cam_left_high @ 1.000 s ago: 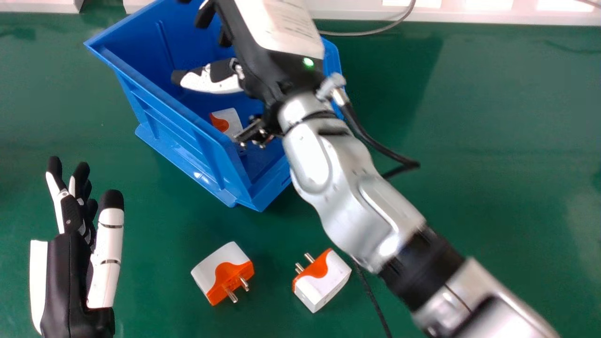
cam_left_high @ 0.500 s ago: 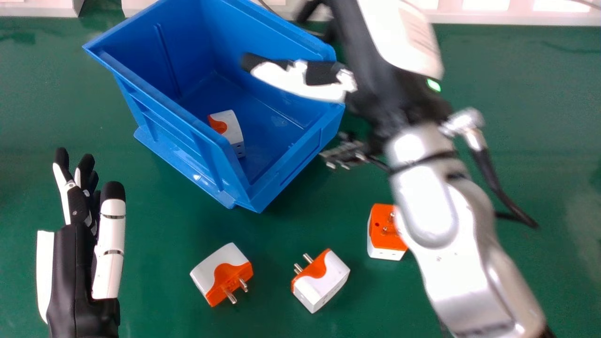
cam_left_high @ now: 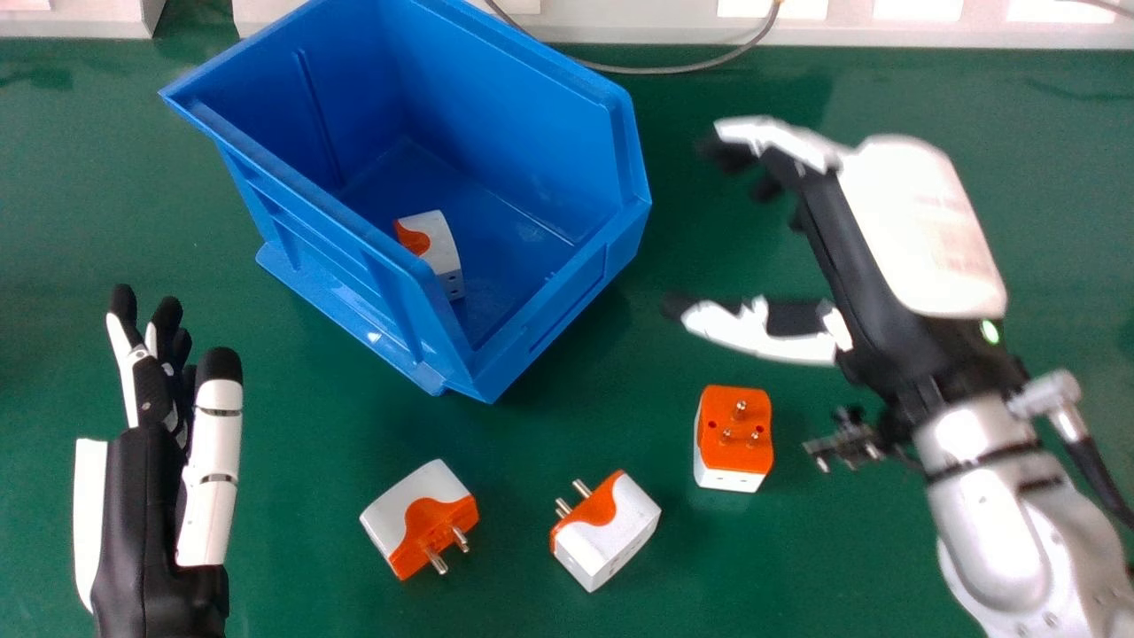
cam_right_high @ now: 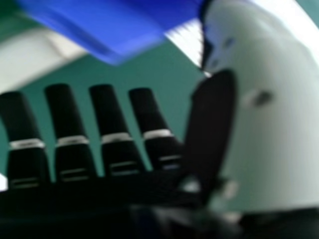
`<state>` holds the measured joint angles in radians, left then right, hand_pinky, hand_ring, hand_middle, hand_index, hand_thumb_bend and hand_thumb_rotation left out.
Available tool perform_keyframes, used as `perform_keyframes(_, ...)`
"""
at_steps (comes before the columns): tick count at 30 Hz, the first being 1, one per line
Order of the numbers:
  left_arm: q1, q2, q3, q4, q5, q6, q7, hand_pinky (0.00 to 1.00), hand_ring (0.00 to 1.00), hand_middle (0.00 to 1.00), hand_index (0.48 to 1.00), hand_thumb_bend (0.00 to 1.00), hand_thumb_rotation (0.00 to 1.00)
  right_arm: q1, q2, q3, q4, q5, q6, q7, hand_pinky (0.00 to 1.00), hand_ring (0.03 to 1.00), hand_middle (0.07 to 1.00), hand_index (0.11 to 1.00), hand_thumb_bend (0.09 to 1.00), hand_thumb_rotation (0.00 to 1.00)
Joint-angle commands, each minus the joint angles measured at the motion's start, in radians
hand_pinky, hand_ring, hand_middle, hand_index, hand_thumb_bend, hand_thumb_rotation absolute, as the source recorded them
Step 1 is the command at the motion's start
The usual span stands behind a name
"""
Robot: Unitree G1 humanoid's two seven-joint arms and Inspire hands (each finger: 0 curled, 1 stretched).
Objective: Pick all objects and put in blue box
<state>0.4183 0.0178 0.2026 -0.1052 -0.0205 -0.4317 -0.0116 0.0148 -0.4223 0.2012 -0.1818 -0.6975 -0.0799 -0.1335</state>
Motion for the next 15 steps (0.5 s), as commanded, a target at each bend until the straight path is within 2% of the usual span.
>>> perform_keyframes(1,0.001,0.007,0.003,-0.016,-0.008,-0.012,0.003,1.00,1.00,1.00,1.000,0.35,0.84,0.008,-0.017,-0.018,0.011,0.016,-0.056,-0.023,0.68,0.792,0.825,0.821,0.551,0.73)
perform_keyframes(3,0.001,0.005,0.005,-0.013,0.003,-0.016,0.008,1.00,1.00,1.00,1.000,0.35,0.84,0.020,-0.034,-0.022,0.047,0.016,-0.096,-0.027,0.69,0.802,0.833,0.829,0.548,0.74)
perform_keyframes(8,-0.008,0.007,0.007,-0.003,-0.001,-0.020,0.008,1.00,1.00,0.99,1.000,0.36,0.84,0.020,-0.063,-0.025,0.174,0.028,-0.216,-0.058,0.71,0.819,0.852,0.849,0.548,0.75)
perform_keyframes(10,-0.009,0.011,0.009,-0.003,0.003,-0.022,0.007,1.00,1.00,0.99,1.000,0.36,0.84,0.009,-0.075,-0.021,0.238,0.020,-0.263,-0.084,0.71,0.819,0.853,0.848,0.557,0.76)
perform_keyframes(11,-0.009,0.013,0.009,-0.005,0.001,-0.020,0.005,1.00,1.00,0.99,1.000,0.36,0.84,0.005,-0.077,-0.019,0.262,0.015,-0.273,-0.090,0.71,0.818,0.852,0.847,0.561,0.77)
perform_keyframes(15,-0.009,0.016,0.014,-0.006,0.008,-0.021,0.008,1.00,1.00,1.00,1.000,0.37,0.86,-0.008,-0.072,-0.011,0.325,-0.007,-0.284,-0.107,0.70,0.815,0.850,0.841,0.586,0.78)
